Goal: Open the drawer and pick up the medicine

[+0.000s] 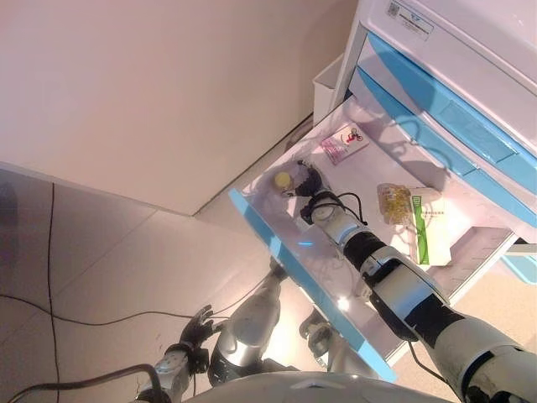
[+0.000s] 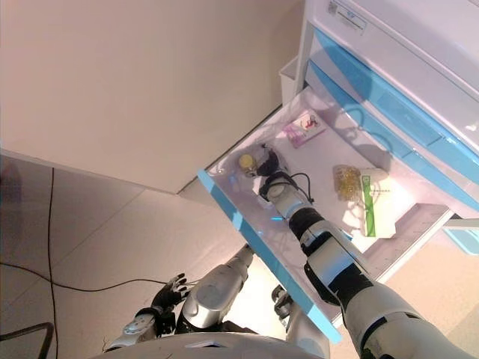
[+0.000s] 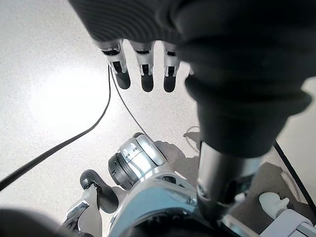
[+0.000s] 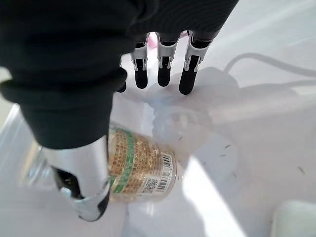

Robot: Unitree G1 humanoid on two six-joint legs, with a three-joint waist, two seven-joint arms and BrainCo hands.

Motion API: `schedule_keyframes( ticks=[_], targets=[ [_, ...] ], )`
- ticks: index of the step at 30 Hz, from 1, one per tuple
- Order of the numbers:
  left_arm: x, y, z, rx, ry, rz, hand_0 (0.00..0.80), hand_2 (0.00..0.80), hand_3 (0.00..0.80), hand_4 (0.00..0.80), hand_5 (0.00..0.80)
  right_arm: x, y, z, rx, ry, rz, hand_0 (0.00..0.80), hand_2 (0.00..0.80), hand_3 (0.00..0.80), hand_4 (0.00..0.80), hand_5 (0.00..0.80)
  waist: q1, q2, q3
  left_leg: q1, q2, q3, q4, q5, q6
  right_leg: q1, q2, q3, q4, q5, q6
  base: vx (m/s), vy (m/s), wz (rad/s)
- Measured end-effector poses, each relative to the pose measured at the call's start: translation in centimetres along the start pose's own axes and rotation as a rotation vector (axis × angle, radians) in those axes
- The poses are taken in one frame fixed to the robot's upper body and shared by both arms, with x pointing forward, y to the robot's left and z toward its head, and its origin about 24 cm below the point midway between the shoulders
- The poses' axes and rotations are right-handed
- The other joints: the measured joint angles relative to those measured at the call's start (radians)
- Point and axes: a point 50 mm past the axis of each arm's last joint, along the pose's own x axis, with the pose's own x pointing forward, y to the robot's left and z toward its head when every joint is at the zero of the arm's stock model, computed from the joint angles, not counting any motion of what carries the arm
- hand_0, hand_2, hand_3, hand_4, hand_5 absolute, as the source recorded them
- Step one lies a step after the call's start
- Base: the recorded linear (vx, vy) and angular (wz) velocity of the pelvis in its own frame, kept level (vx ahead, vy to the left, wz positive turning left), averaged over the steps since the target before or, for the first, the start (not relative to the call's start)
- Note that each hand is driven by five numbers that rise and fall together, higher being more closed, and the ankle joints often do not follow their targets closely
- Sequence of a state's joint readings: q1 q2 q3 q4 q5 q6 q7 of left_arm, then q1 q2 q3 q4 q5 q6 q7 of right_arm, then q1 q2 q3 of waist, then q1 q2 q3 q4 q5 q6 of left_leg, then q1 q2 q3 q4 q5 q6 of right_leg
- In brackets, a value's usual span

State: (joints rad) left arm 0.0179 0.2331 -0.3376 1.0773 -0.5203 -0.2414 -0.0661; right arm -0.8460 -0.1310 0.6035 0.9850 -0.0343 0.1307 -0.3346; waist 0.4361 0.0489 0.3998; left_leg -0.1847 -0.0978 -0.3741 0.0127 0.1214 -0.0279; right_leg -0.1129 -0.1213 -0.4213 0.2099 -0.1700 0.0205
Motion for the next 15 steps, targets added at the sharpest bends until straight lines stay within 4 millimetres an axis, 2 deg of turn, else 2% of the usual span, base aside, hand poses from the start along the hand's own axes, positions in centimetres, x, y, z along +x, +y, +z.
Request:
schedule_keyframes(
  ticks=[15],
  targets=[
    [0.03,0.03,0.11,0.0,-0.004,0.012,0.0,0.0,0.0,0.0,0.0,0.06,0.3,0.51,-0.04,-0.017,0.049,0.0,0.0,0.0,0.0,0.0,0.001,-0.003,0.002,-0.001,0.011,-0.003,0.0,0.0,0.0,0.0,0.013,0.0,-0.001,0.001,-0.002,0.0,0.0,0.0]
  ],
)
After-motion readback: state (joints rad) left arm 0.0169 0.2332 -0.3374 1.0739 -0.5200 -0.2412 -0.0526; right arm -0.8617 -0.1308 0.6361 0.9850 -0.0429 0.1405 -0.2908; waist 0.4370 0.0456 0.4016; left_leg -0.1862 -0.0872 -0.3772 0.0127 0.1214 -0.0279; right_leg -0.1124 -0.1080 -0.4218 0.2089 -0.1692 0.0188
